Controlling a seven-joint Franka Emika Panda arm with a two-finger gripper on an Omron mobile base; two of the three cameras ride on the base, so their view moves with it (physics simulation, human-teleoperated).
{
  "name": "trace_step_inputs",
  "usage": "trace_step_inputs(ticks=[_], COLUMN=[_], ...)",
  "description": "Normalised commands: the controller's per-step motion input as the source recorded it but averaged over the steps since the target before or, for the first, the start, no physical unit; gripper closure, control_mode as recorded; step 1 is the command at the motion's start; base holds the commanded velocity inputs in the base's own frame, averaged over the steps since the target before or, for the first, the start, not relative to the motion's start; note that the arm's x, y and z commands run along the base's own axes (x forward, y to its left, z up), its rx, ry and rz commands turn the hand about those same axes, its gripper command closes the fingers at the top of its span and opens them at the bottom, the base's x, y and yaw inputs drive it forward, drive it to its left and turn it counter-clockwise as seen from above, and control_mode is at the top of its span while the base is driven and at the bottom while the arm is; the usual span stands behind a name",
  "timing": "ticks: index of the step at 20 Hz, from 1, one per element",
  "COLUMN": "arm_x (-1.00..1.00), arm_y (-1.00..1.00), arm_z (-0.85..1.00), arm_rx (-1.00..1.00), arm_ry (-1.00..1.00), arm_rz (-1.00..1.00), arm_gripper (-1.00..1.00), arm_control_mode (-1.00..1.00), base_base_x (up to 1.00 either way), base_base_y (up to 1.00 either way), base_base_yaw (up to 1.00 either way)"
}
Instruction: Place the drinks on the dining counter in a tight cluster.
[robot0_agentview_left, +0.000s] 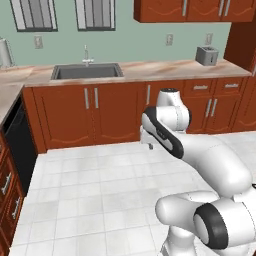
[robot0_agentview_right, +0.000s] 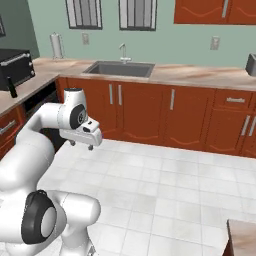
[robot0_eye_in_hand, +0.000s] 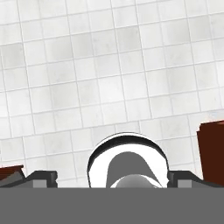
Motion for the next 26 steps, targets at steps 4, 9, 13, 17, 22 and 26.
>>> trace_step_inputs(ticks=[4, 9, 13, 17, 22, 26], arm_x=[0.0, 0.0, 0.0, 0.0, 0.0, 0.0], arm_y=[0.0, 0.0, 0.0, 0.0, 0.0, 0.0], arm_z=[0.0, 0.0, 0.0, 0.0, 0.0, 0.0], arm_rx=[0.0, 0.0, 0.0, 0.0, 0.0, 0.0], arm_ry=[0.0, 0.0, 0.0, 0.0, 0.0, 0.0], arm_rz=[0.0, 0.0, 0.0, 0.0, 0.0, 0.0], arm_gripper=[-1.0, -1.0, -1.0, -1.0, -1.0, -1.0], arm_control_mode=[1.0, 1.0, 1.0, 1.0, 1.0, 1.0], base_base_x=[0.88, 0.6, 0.41, 0.42, 0.55, 0.71], base_base_y=[0.32, 0.26, 0.08, 0.04, 0.02, 0.0], base_base_yaw=[-0.12, 0.23, 0.58, 0.61, 0.53, 0.46])
